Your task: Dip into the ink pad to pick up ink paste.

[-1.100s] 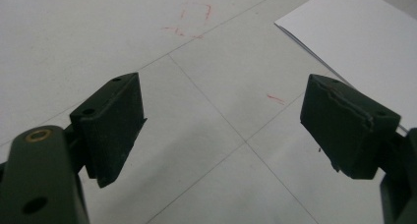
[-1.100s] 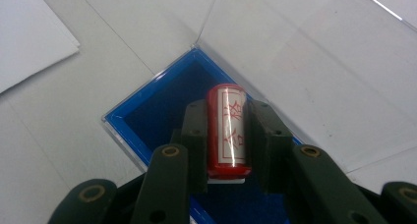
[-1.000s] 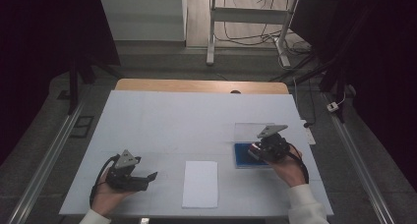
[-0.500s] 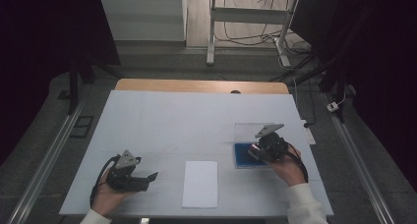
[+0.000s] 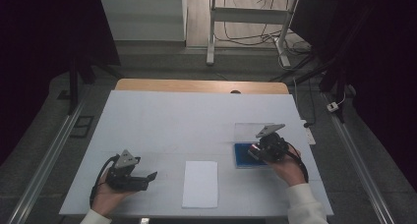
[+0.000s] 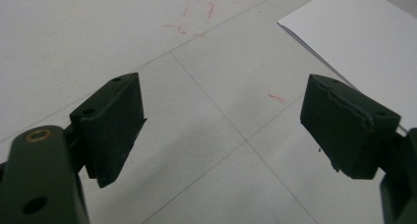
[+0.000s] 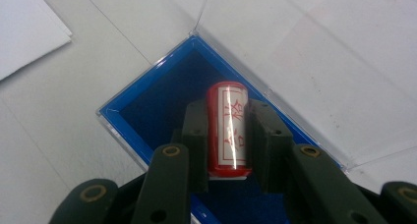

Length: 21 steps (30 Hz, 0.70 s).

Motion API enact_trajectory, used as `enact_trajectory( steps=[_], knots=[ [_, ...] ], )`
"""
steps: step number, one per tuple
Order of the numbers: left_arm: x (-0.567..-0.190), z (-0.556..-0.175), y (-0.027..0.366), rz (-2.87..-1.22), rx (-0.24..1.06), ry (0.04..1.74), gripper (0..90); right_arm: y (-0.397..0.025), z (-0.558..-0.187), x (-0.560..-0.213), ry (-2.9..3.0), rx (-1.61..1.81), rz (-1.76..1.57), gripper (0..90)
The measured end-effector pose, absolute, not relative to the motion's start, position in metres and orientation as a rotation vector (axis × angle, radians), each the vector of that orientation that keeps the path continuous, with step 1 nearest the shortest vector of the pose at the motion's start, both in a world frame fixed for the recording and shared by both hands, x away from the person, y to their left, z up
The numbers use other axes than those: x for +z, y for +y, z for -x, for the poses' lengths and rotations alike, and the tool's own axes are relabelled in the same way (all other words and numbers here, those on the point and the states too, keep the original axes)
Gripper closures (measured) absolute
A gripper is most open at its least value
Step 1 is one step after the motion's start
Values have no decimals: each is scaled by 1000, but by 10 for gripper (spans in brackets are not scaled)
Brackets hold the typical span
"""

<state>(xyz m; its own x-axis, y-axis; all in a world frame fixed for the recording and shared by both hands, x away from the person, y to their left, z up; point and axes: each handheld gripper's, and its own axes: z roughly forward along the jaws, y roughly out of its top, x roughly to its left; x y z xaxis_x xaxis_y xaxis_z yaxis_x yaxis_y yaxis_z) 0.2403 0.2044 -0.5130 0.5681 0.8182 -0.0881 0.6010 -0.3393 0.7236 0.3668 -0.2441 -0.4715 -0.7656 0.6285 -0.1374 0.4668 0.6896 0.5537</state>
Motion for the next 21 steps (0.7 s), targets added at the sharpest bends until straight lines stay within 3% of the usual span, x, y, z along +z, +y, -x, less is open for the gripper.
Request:
enact_trajectory(
  steps=[21],
  knots=[
    [-513,-243,203,-2071,377,1128,169,-245,-365,-470,2566,754,-844,703]
  ],
)
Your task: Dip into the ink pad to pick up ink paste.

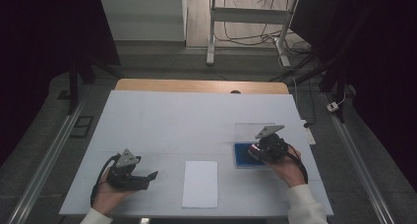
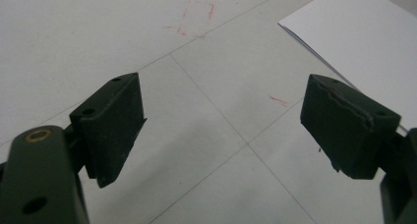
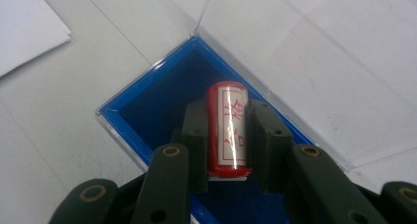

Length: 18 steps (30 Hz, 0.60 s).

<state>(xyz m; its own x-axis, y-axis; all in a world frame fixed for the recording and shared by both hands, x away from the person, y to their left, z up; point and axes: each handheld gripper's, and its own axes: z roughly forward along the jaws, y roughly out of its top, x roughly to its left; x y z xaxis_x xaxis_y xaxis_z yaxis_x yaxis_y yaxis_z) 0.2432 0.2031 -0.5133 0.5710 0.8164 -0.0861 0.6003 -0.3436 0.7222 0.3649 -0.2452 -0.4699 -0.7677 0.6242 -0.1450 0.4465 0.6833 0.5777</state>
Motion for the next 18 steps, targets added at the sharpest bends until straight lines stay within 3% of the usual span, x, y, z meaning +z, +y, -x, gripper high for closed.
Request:
enact_trajectory(
  steps=[8,18],
  knots=[
    [-514,-243,204,-2073,377,1125,169,-258,-359,-438,2485,937,-878,700],
    [-513,-241,206,-2072,382,1126,169,-250,-357,-436,2502,903,-833,699]
  ],
)
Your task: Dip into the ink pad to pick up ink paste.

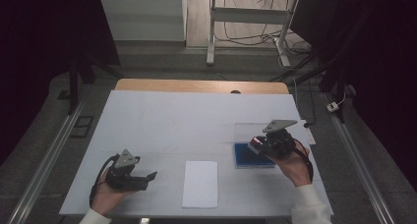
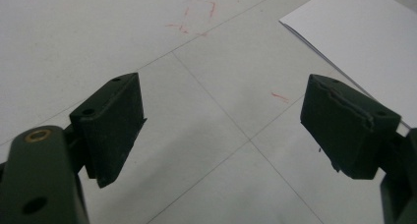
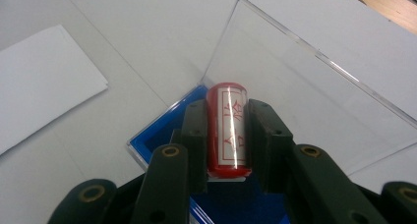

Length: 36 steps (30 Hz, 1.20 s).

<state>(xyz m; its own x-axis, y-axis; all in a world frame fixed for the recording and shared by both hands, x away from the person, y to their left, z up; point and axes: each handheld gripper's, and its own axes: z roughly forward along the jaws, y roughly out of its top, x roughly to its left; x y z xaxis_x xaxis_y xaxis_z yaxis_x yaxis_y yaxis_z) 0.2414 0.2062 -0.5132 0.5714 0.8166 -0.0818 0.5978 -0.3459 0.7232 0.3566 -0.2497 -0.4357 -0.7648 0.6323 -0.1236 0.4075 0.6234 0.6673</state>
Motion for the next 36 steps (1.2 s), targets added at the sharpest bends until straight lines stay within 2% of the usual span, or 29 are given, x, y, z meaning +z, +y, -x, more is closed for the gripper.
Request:
enact_trajectory(
  steps=[36],
  knots=[
    [-515,-242,206,-2086,384,1121,168,-240,-370,-465,2593,744,-865,700]
  ],
)
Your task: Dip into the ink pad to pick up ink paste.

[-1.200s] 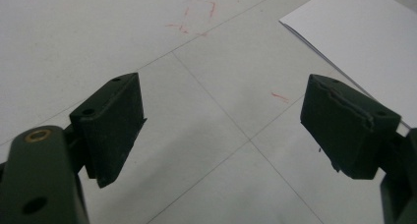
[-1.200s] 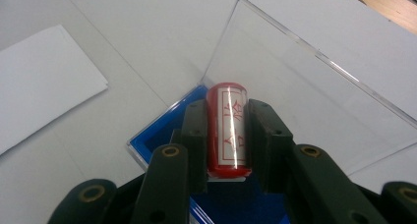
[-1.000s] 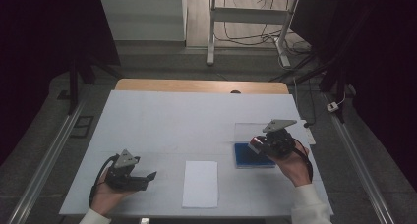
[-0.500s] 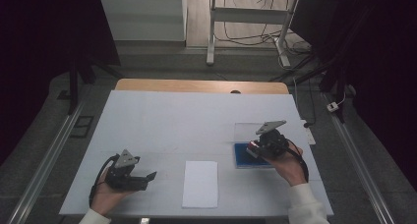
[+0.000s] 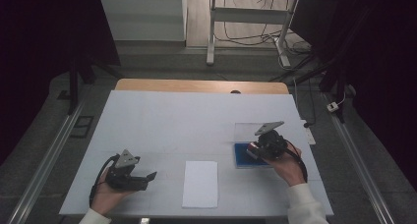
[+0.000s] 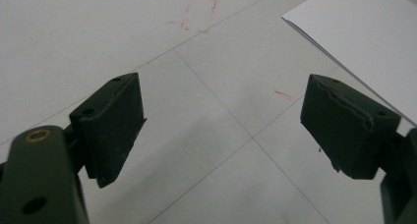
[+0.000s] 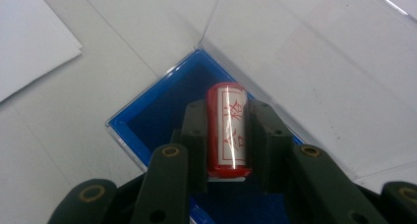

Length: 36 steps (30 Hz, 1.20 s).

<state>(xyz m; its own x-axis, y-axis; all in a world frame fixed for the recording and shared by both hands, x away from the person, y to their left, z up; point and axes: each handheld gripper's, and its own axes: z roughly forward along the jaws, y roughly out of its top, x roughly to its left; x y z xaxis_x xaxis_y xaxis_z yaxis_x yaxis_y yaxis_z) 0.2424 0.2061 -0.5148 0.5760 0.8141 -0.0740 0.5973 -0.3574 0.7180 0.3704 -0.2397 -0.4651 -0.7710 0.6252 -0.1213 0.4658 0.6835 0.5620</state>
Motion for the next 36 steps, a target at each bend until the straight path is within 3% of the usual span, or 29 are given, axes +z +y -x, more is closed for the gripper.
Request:
enact_trajectory(
  steps=[36],
  knots=[
    [-514,-241,202,-2092,390,1122,168,-239,-364,-475,2560,745,-809,706]
  ],
)
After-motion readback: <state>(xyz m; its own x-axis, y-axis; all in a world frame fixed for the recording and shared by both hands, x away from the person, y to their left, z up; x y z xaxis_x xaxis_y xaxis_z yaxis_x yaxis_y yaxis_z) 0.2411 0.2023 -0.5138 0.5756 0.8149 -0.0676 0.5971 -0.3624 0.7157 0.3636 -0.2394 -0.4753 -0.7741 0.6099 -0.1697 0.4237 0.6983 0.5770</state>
